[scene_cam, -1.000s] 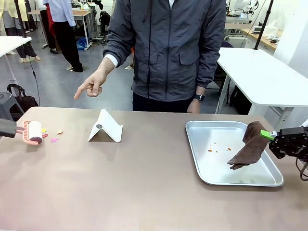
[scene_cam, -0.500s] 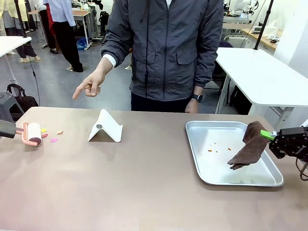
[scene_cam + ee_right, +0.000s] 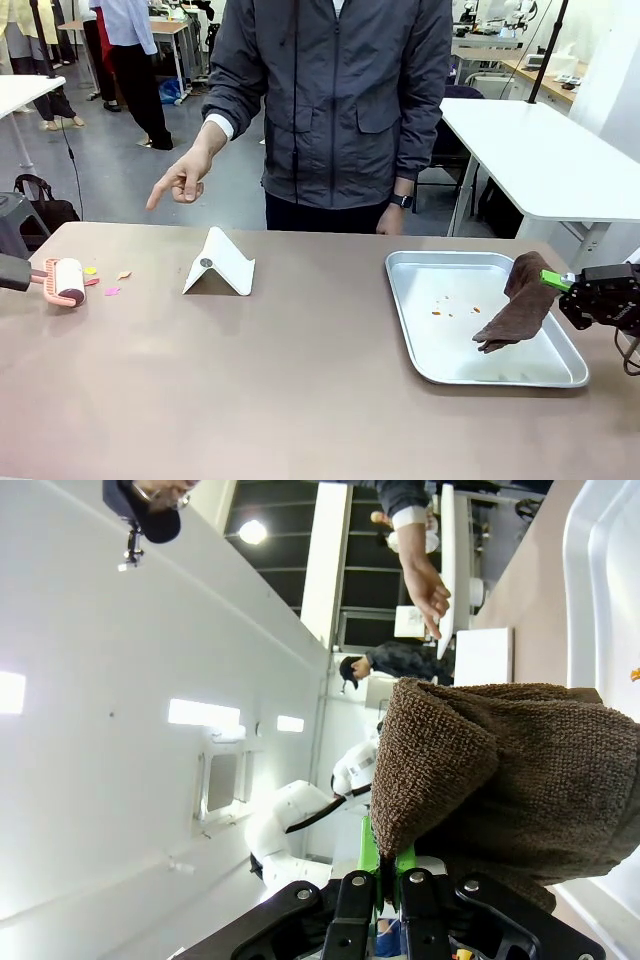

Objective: Clean the surface of the table.
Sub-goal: If a person points to the right, clean the right side of the table with your right hand, and if they point to the left, clean the left side with your left hand.

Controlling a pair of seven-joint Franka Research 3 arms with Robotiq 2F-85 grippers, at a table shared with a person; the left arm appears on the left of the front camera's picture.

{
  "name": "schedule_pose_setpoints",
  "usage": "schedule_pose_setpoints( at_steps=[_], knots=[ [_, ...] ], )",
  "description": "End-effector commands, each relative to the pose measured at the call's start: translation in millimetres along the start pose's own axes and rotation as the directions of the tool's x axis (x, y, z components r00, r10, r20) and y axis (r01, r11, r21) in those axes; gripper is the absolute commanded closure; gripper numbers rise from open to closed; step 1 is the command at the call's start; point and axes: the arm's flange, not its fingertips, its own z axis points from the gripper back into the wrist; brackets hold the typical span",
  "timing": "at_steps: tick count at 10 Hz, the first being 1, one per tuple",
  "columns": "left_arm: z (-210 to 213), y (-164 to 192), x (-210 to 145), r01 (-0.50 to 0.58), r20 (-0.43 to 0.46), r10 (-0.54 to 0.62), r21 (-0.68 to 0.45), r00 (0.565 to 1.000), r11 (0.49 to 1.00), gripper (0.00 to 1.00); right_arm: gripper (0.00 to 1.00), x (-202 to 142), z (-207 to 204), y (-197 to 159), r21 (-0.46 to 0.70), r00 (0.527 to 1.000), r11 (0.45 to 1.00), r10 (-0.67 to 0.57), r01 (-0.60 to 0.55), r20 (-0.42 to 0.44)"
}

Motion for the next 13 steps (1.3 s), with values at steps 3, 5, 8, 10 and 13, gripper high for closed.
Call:
schedule_pose_setpoints(
  at_steps=[3, 5, 8, 10, 13],
  knots=[
    [-19.3, -8.4, 5.0, -0.014, -0.028, 0.016, 0.069, 0.999, 0.998, 0.81, 1.0, -0.9, 0.3, 5.0, 0.011, 1.0, 1.0, -0.02, 0.02, -0.013],
    [-35.5, -19.8, 7.3, 0.0, -0.053, 0.006, 0.1, 0.999, 0.995, 0.81, 1.0, -0.9, 0.3, 5.0, 0.011, 1.0, 1.0, -0.02, 0.02, -0.013],
    [-61.9, -42.2, 8.8, 0.034, -0.103, -0.019, 0.14, 0.994, 0.99, 0.81, 1.0, -0.9, 0.3, 5.0, 0.011, 1.0, 1.0, -0.02, 0.02, -0.013],
    [-77.7, -60.3, 12.6, 0.056, -0.124, -0.037, 0.155, 0.992, 0.986, 0.81, 1.0, -0.9, 0.3, 5.0, 0.011, 1.0, 1.0, -0.02, 0.02, -0.013],
    [-108.0, -86.7, 20.0, 0.109, -0.149, -0.086, 0.153, 0.985, 0.982, 0.81, 1.0, -0.9, 0.3, 5.0, 0.011, 1.0, 1.0, -0.02, 0.02, -0.013]
  ],
)
